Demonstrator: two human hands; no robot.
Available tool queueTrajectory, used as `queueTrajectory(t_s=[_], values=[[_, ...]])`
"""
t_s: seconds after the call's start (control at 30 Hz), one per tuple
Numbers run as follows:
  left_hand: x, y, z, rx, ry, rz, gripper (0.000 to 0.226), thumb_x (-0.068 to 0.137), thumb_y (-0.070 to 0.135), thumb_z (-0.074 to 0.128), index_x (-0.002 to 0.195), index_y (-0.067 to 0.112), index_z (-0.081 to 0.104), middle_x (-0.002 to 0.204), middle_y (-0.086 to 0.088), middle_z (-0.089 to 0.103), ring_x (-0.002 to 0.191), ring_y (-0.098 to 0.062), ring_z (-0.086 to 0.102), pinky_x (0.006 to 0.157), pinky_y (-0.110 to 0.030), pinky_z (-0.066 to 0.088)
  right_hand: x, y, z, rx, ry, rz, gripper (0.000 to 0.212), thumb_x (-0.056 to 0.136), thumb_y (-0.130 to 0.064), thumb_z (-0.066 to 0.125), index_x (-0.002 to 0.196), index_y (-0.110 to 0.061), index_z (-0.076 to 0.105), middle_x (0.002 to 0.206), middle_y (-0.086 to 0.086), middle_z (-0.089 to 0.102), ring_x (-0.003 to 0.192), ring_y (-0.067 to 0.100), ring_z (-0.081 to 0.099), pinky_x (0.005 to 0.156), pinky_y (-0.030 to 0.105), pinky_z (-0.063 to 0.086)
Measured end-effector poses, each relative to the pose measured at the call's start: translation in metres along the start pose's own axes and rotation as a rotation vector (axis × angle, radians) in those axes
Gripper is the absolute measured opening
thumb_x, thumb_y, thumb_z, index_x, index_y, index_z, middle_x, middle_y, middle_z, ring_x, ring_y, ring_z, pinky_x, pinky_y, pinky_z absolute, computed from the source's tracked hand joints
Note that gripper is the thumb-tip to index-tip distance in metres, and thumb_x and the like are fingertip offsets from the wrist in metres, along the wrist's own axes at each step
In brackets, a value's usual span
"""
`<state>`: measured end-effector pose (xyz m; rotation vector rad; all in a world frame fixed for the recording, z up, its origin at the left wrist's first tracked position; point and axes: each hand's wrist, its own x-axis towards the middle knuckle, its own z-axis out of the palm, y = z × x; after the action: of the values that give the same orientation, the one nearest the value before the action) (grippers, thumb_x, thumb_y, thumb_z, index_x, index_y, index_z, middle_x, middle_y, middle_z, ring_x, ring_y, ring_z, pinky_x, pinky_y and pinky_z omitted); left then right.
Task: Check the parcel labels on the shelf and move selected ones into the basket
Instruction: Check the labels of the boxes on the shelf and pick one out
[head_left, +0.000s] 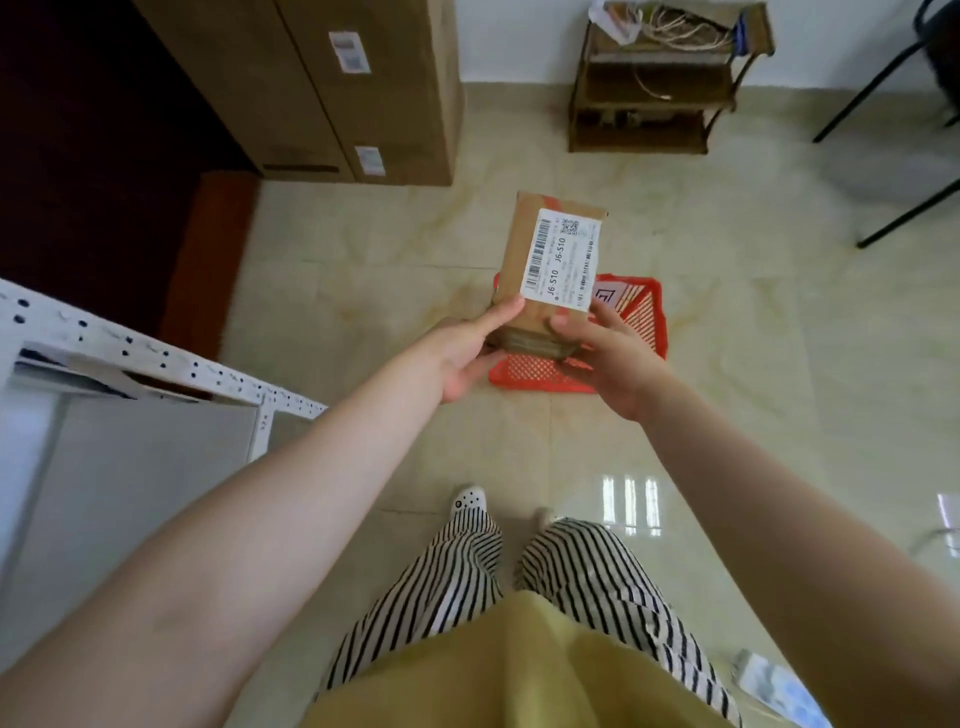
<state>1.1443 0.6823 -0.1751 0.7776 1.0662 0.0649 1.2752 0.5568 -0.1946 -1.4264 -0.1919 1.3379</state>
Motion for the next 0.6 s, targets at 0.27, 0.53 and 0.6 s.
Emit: queueTrajectory(t_s=[0.27,0.53,0.6], values=[[0.099,0.034,0.054,0.021,0.037,-0.064,0.044,0.082,0.035,0.073,0.116,0.009,0.06,0.109,-0.01,0.069,0.095,-0.016,0.067,0.084,-0.023,0.055,0.093,-0.041,-0.073,0.002,-0.003,0.056,0.08,0.068,-0.025,0.081,0.141,-0.027,0.047,0.122,0.002,0.07,0.113,0.025,0.065,0.096,0.041,0.049],[0.242,-0.024,0.069,0.245,0.262,-0.008,0.049,0.064,0.059,0.075,0.097,0.023,0.072,0.103,-0.003,0.076,0.094,-0.02,0.072,0.091,-0.037,0.055,0.21,0.027,-0.146,0.018,0.019,0.193,0.082,0.073,-0.029,0.08,0.145,-0.027,0.043,0.13,0.002,0.065,0.103,0.017,0.071,0.071,0.026,0.058],[0.261,-0.04,0.067,0.27,0.249,-0.054,0.034,0.08,0.047,0.071,0.105,0.023,0.069,0.105,-0.003,0.074,0.086,-0.017,0.071,0.079,-0.029,0.058,0.229,0.056,-0.154,0.026,0.021,0.219,0.077,0.075,-0.031,0.078,0.145,-0.028,0.045,0.13,0.001,0.066,0.106,0.018,0.07,0.077,0.028,0.057]])
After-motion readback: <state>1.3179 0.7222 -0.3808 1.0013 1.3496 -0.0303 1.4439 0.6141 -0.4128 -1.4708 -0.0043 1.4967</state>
